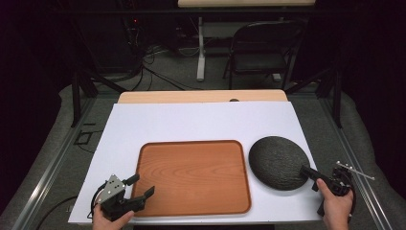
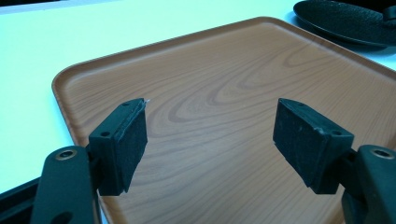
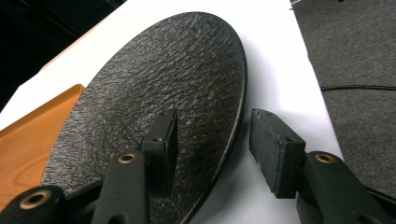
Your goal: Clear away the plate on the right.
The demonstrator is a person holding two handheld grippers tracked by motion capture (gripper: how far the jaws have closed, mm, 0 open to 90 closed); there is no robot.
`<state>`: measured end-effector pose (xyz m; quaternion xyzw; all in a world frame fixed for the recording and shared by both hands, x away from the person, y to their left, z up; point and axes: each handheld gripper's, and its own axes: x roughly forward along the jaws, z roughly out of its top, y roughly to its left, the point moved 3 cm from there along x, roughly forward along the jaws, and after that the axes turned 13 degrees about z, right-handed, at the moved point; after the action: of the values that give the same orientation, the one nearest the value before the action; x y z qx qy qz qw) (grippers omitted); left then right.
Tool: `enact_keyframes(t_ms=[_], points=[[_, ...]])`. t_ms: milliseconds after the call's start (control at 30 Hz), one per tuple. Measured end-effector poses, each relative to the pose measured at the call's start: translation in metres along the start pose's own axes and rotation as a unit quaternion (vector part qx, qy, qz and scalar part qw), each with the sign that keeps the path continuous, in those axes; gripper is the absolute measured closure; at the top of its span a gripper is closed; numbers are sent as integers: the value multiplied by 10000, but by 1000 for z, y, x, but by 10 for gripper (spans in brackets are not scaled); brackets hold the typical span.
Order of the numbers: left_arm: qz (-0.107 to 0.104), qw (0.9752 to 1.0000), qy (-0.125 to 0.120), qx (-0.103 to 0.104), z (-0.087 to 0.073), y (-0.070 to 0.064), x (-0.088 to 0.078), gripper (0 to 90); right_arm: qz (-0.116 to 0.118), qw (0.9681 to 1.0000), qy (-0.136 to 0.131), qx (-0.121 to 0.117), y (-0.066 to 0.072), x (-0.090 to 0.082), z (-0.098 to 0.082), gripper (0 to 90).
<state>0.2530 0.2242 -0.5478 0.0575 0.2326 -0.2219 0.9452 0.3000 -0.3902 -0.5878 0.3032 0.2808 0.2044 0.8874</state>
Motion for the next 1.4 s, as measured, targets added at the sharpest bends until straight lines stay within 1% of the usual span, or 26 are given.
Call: enact_keyframes(t_ms=[33,67,167,200,233,267,333,367,467,567,600,733,800,833,867,900,933,967,1000,1133,1200,1233,1267,1400], points=[[0,10000,0,0,0,0,0,260,0,10000,0,0,0,0,0,518],[8,10000,4,7,0,0,0,260,19,10000,-12,-74,-1,1,1,518],[23,10000,11,2,0,0,0,260,53,10000,5,-55,0,7,3,518],[27,10000,9,1,0,0,0,260,53,9999,38,-119,0,10,4,518],[28,10000,10,-1,0,0,0,260,53,9999,38,-119,0,10,4,518],[28,10000,16,1,0,0,0,260,53,10000,64,-30,1,12,5,518],[28,10000,18,2,0,0,0,260,56,9999,81,-63,0,12,6,518],[27,10000,18,0,0,0,0,260,84,9999,71,-30,-1,12,7,519],[27,10000,16,-5,0,0,0,260,180,9997,51,170,-3,13,9,530],[28,10000,16,-8,0,0,0,260,195,9996,9,222,-5,15,10,541],[27,10000,17,-8,0,0,0,260,230,9993,-26,287,-5,15,9,550],[23,10000,22,-4,0,0,1,260,267,9990,-128,323,-8,15,8,578],[18,10000,22,-1,0,0,1,260,292,9986,-172,418,-9,14,8,607],[18,10000,22,-1,0,0,1,260,292,9986,-172,418,-9,14,8,607],[21,10000,29,-1,0,0,1,260,294,9981,-184,511,-8,15,7,617],[21,10000,29,-1,0,0,1,260,294,9981,-184,511,-8,15,7,617],[22,10000,30,-1,0,0,1,260,286,9985,-193,433,-10,14,8,629],[22,10000,30,-1,0,0,1,260,286,9985,-193,433,-10,14,8,629],[24,10000,31,0,0,0,1,260,317,9978,-207,549,-10,15,7,633],[24,10000,34,-12,0,0,1,260,284,9977,-208,572,-11,14,8,669],[22,10000,36,-19,0,0,2,260,216,9978,-221,585,-12,14,8,715],[22,10000,36,-19,0,0,2,260,216,9978,-221,585,-12,14,8,715],[10,10000,38,-21,0,0,2,260,228,9975,-224,638,-12,14,8,718],[10,10000,41,-25,0,0,2,260,244,9973,-241,646,-13,14,8,726]])
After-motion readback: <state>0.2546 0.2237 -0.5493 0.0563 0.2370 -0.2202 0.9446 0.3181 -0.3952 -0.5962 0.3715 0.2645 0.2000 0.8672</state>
